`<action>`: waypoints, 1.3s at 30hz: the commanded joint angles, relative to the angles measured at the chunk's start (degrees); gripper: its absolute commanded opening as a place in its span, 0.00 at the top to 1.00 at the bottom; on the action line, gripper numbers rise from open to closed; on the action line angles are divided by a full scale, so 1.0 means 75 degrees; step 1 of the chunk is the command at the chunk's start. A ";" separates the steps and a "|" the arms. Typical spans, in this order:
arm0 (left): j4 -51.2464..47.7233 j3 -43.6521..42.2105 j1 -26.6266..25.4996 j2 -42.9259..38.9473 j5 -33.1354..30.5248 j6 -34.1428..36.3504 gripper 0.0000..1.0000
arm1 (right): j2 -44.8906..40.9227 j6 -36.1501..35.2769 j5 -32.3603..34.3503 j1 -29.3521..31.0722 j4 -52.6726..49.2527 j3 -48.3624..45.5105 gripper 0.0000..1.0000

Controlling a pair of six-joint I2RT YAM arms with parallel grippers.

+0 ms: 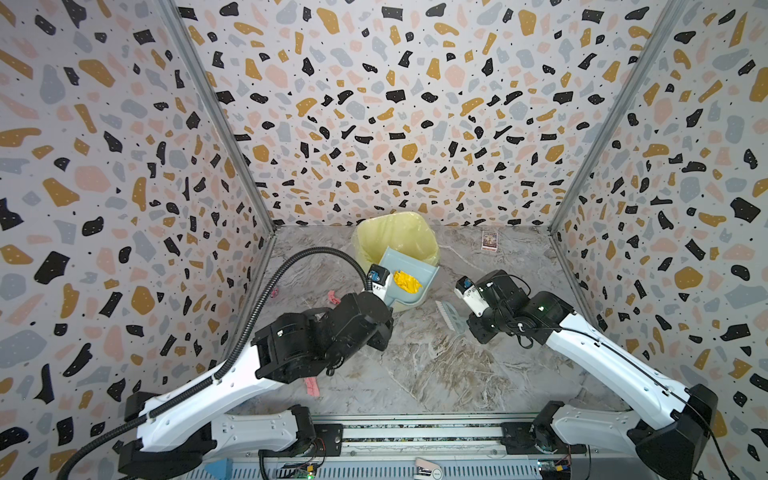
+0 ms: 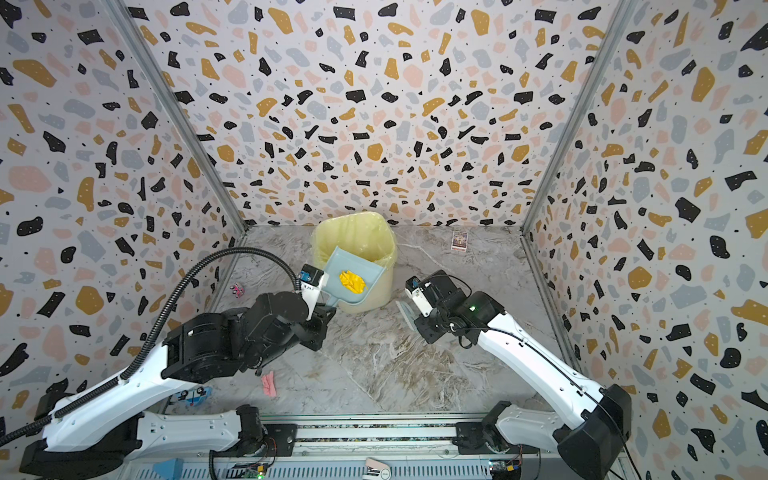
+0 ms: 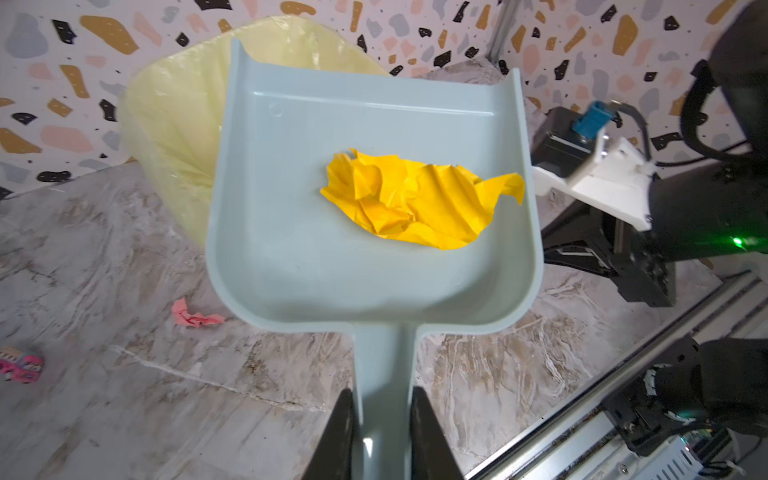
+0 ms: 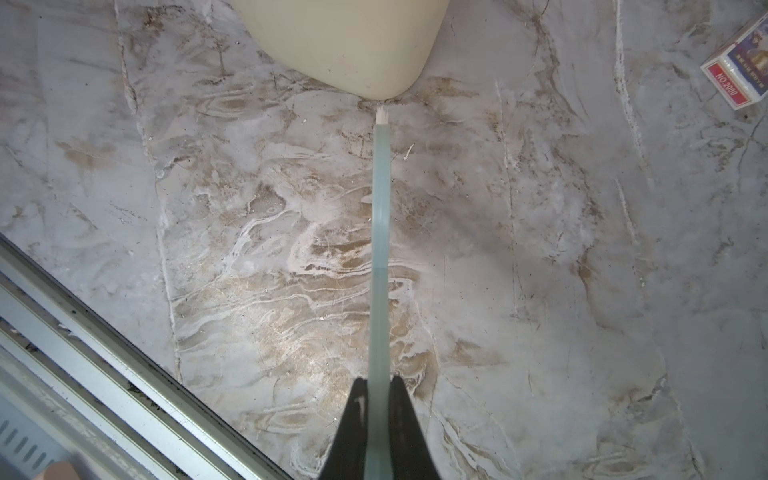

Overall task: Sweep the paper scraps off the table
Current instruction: 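Carry the dustpan over the yellow-bagged bin with the left gripper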

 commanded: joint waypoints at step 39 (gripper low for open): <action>-0.1790 0.4437 0.3218 0.4466 -0.1444 0.4770 1.00 | -0.0559 0.0188 -0.0478 -0.0440 0.0110 -0.0093 1.00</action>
